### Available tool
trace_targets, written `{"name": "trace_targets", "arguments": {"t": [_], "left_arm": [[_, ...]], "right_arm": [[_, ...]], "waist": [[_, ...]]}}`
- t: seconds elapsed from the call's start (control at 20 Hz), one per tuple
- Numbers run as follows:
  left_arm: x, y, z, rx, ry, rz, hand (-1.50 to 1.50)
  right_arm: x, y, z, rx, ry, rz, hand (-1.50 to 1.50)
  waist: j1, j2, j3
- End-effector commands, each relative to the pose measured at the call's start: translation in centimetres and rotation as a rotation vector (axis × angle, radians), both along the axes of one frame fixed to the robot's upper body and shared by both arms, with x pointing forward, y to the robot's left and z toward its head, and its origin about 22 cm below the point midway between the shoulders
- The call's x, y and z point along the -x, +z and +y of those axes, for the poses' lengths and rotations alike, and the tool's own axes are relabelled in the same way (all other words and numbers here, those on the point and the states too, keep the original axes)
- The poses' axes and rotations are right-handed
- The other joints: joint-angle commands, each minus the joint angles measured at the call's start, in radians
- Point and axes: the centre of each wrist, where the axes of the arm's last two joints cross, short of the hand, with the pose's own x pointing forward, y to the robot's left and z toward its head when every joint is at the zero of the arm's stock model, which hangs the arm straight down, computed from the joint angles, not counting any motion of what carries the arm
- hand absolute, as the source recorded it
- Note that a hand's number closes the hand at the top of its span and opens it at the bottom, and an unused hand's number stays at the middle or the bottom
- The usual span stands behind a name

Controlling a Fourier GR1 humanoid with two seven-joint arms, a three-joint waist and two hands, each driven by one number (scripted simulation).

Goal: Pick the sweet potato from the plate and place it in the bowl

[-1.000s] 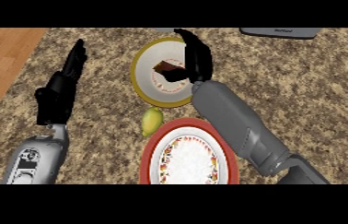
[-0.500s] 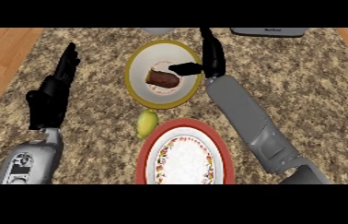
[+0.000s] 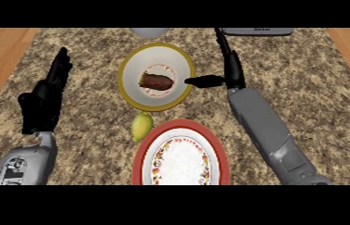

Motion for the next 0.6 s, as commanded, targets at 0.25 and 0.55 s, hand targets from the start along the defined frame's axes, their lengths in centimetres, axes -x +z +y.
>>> {"name": "trace_targets", "arguments": {"t": [0.25,0.55], "left_arm": [[0.1,0.5,0.8,0.002,0.021,-0.01,0.0],[-0.7,-0.1,-0.7,-0.002,0.009,-0.006,0.0]], "right_arm": [[5.0,-1.9,-3.7,-0.019,0.125,-0.018,-1.5],[5.6,-2.1,-3.2,-0.033,0.131,-0.006,-1.5]], "waist": [[-0.015,-0.006,-0.001],[-0.004,-0.001,0.0]]}}
